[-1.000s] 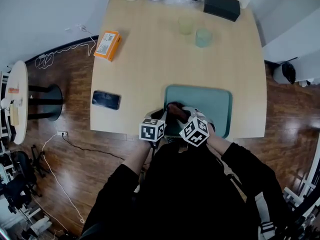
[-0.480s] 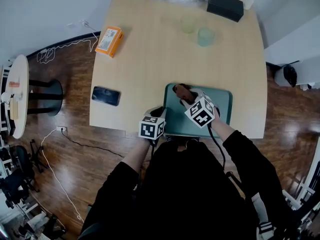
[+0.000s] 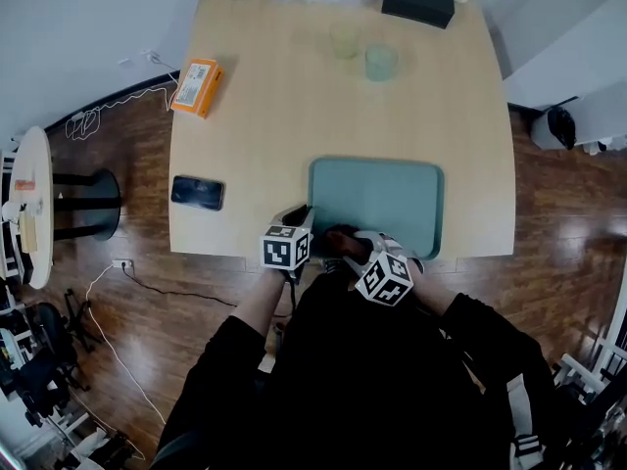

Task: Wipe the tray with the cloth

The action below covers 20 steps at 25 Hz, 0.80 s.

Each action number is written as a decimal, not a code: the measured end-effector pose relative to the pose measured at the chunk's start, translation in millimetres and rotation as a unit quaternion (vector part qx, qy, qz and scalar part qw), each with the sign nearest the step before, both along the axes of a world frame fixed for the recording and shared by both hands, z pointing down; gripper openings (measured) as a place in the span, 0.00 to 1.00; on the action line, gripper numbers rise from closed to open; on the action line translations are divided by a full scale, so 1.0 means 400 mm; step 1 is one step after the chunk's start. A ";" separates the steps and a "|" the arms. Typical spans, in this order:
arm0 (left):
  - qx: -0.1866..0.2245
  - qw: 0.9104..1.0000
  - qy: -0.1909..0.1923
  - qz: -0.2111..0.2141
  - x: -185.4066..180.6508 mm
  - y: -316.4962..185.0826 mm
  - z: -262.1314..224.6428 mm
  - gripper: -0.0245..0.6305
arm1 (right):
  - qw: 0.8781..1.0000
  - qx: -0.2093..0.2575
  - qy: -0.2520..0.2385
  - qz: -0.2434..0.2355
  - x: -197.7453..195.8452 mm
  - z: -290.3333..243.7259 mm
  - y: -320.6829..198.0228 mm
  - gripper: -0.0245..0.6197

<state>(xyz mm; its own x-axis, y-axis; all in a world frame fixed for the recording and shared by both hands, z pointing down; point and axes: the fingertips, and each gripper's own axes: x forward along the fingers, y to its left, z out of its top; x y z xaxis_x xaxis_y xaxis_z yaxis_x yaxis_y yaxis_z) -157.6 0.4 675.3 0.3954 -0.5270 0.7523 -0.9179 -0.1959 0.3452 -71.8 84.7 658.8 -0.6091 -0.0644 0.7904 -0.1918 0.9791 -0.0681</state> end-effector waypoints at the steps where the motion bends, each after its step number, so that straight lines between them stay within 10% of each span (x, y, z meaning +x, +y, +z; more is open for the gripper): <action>1: 0.001 1.000 -0.001 0.000 0.001 0.000 -0.001 0.07 | 1.000 -0.001 -0.002 0.006 0.003 0.001 -0.001 0.25; 14: 0.004 1.000 -0.008 -0.002 0.014 -0.003 -0.002 0.07 | 0.991 0.036 0.015 0.127 0.094 -0.002 -0.457 0.25; 20: 0.009 1.000 -0.014 -0.001 0.008 -0.002 0.001 0.07 | 0.991 -0.003 -0.008 0.134 0.103 0.008 -0.441 0.25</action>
<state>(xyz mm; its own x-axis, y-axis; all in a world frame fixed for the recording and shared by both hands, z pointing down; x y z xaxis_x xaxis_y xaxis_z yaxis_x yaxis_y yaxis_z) -154.4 -0.4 675.6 0.3732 -0.5416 0.7533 -0.9275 -0.2000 0.3157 -30.8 -91.6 661.9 -0.5827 -0.2207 0.7821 -0.4432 0.8930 -0.0782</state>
